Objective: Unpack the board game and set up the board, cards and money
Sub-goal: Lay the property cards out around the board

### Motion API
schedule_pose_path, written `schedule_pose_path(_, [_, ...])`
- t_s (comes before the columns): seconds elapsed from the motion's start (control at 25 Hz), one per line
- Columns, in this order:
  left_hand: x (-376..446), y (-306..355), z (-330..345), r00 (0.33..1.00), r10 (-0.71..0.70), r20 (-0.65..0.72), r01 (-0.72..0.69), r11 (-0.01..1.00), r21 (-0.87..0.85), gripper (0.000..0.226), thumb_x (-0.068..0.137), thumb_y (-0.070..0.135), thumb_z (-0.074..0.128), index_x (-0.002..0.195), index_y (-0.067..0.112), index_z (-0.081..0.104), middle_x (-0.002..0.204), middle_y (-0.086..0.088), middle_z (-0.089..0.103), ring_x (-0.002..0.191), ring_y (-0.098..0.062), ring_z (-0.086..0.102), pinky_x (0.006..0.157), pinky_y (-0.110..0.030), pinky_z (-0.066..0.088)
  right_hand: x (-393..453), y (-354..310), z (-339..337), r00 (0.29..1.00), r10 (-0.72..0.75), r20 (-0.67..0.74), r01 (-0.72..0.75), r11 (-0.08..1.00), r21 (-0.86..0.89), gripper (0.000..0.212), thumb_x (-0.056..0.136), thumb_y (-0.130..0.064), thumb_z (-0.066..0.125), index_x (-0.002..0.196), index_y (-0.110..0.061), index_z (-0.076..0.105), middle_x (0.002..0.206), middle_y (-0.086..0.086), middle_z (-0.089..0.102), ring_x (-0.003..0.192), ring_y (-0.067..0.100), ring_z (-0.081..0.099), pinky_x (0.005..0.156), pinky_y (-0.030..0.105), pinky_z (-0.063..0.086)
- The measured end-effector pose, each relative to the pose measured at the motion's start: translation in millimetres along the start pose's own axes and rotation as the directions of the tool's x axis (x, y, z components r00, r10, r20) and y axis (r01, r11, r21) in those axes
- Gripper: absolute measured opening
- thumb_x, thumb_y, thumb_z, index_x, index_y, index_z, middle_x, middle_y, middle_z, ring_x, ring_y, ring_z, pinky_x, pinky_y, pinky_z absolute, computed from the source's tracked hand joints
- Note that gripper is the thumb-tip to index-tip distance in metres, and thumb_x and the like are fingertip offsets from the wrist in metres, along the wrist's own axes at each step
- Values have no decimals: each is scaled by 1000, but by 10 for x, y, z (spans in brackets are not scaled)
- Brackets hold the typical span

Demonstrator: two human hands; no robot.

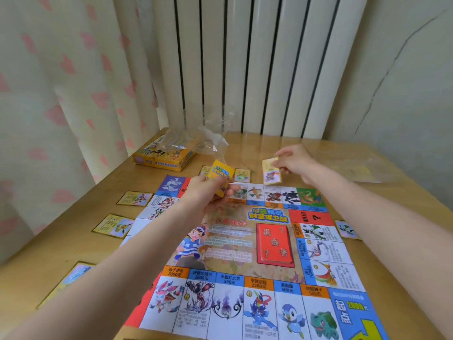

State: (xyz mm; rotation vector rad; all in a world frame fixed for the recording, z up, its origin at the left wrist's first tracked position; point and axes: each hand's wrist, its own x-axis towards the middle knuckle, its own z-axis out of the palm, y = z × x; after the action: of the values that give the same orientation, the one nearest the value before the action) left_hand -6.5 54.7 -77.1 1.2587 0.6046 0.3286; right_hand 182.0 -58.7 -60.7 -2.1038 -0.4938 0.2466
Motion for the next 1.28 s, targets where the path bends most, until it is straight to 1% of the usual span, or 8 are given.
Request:
schedule_pose_path(0.2, [207,-3,24,995,-74,64,79,993,-86,53,99,45,30,93,7,65,79,-9,73,57,-12,62,61,-22,50,250,304,173,996,70,-48,-76,988,-132,33,79,-4,69,112,-3,63,105,10,66,80,18,58,83,30,52])
schedule_pose_path(0.48, [201,-18,82,988,-98,120,107,991,-75,35,97,40,40,95,11,60,85,-13,71,62,-15,59,64,-25,48,288,296,241,985,-95,-144,41,939,-343,18,84,-9,64,101,-7,66,117,10,59,113,23,52,100,31,41])
schedule_pose_path(0.56, [174,-4,95,993,-34,113,31,999,25,22,92,32,54,97,12,61,89,-9,66,70,-14,56,70,-26,48,139,128,160,990,-120,-73,105,979,-177,17,91,-17,57,102,-6,64,99,5,62,94,19,58,85,28,49])
schedule_pose_path(0.64, [130,-38,114,989,102,111,-125,967,222,22,87,16,64,108,11,62,96,-5,62,81,-14,57,80,-28,50,-109,-95,62,961,-79,265,56,994,94,28,97,-28,45,95,-5,61,80,8,64,69,17,61,61,22,51])
schedule_pose_path(0.72, [53,-71,154,967,228,109,-251,917,310,31,83,5,66,112,16,61,97,-1,63,87,-16,59,84,-33,48,-362,-250,-9,856,-66,513,-30,984,177,36,99,-33,39,91,-4,60,73,11,66,62,18,63,56,22,52])
schedule_pose_path(0.88, [-158,-40,172,941,313,127,-336,902,272,42,82,0,66,120,17,60,93,6,64,83,-12,61,83,-25,50,-605,-384,-147,823,-115,556,-29,969,244,36,99,-30,41,98,0,61,78,12,66,67,19,63,63,24,52])
schedule_pose_path(1.08, [-348,56,134,926,363,106,-379,887,263,47,80,2,68,119,26,60,99,5,62,89,-15,59,73,-20,50,-838,-552,-239,834,-231,501,177,972,154,6,88,-1,58,89,-4,62,77,9,65,59,8,62,54,15,49])
schedule_pose_path(1.28, [-333,168,56,913,408,-23,-399,902,163,54,80,-2,67,125,25,54,107,-3,58,84,-17,59,80,-29,50,-1000,-711,-285,785,-190,589,186,980,68,37,82,8,61,113,-10,52,68,5,67,59,10,62,53,17,49])
